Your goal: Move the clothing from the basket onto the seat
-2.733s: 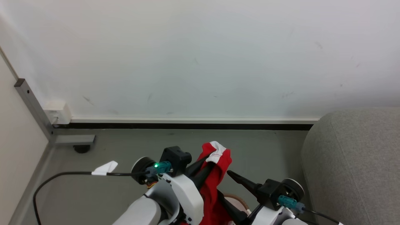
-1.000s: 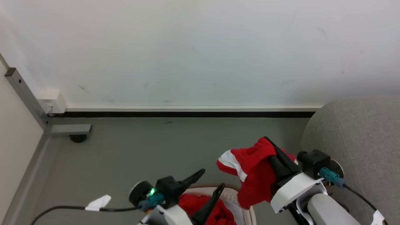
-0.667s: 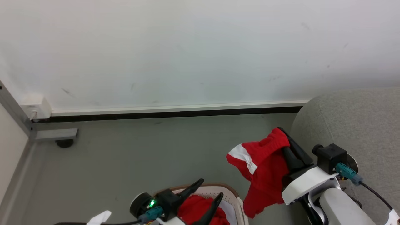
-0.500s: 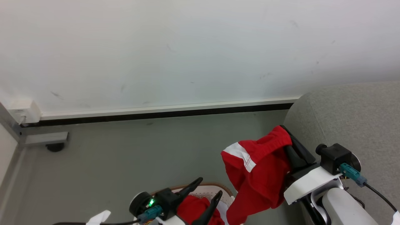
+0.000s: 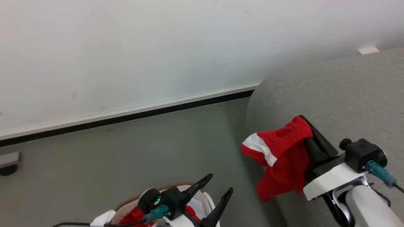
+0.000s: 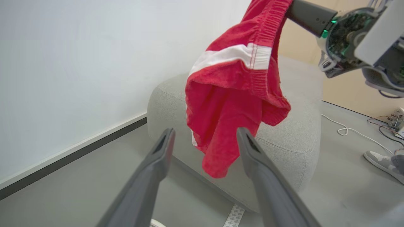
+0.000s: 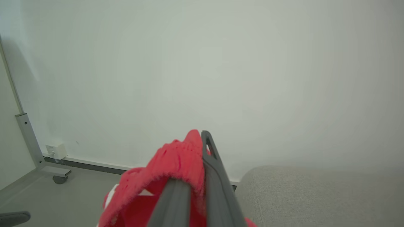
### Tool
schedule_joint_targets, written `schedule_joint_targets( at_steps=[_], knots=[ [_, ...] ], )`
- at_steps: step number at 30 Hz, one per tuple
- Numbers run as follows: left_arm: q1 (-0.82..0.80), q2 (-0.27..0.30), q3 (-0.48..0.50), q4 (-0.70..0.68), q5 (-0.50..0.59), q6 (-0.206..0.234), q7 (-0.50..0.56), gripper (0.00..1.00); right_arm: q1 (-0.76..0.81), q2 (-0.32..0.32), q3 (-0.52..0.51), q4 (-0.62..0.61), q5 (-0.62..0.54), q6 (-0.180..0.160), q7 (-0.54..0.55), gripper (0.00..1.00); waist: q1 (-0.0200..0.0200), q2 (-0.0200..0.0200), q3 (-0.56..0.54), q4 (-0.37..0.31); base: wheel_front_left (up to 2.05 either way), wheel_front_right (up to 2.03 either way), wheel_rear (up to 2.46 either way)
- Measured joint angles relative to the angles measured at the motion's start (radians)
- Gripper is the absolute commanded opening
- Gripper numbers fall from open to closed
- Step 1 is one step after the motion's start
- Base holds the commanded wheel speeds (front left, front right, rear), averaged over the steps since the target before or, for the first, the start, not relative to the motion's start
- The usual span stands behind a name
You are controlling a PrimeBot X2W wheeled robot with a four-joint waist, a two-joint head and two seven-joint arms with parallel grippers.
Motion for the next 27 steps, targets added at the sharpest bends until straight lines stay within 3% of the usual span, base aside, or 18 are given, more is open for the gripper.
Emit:
schedule_joint_targets(
  at_steps=[11,19,27],
  knots=[
    [-0.071,0.015,-0.019,-0.049,0.033,-0.016,-0.004,1.00,-0.002,-0.007,-0.169,-0.125,-0.012,0.000,0.086,0.00,0.0000,0.0000,0.131,-0.061,0.00,0.00,0.00],
    [-0.142,0.074,-0.030,-0.099,0.059,-0.035,0.007,1.00,-0.255,-0.066,-0.333,-0.125,-0.042,0.000,0.197,0.00,0.0001,0.0000,0.270,-0.045,0.00,0.00,0.00],
    [-0.185,0.138,0.000,-0.137,0.059,-0.040,0.011,1.00,-0.574,-0.158,-0.597,-0.014,-0.133,0.000,0.272,0.00,0.0003,0.0000,0.403,0.003,0.00,0.00,0.00]
  ],
)
